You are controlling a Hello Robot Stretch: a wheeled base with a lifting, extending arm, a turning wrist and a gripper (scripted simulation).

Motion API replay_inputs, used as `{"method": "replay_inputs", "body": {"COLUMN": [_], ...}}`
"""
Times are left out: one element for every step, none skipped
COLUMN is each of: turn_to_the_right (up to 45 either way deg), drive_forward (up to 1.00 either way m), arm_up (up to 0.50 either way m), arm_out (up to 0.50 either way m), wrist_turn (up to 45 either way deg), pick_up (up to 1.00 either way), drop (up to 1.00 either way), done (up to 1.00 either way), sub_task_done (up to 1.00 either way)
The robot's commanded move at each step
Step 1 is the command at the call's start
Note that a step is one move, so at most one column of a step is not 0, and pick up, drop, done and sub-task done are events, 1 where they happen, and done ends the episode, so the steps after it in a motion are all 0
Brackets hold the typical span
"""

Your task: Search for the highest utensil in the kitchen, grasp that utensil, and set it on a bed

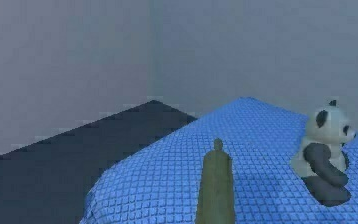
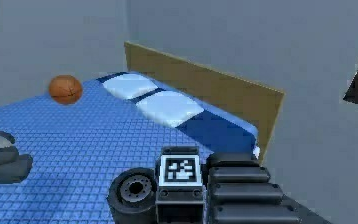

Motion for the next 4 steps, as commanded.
{"method": "replay_inputs", "body": {"turn_to_the_right": [45.0,45.0,15.0,-45.0], "drive_forward": [0.0,0.0,0.0,0.0], "arm_up": [0.0,0.0,0.0,0.0], "arm_out": [0.0,0.0,0.0,0.0], "wrist_turn": [0.0,0.0,0.0,0.0], "pick_up": [0.0,0.0,0.0,0.0], "drop": [0.0,0.0,0.0,0.0], "done": [0.0,0.0,0.0,0.0], "sub_task_done": [0.0,0.0,0.0,0.0]}}
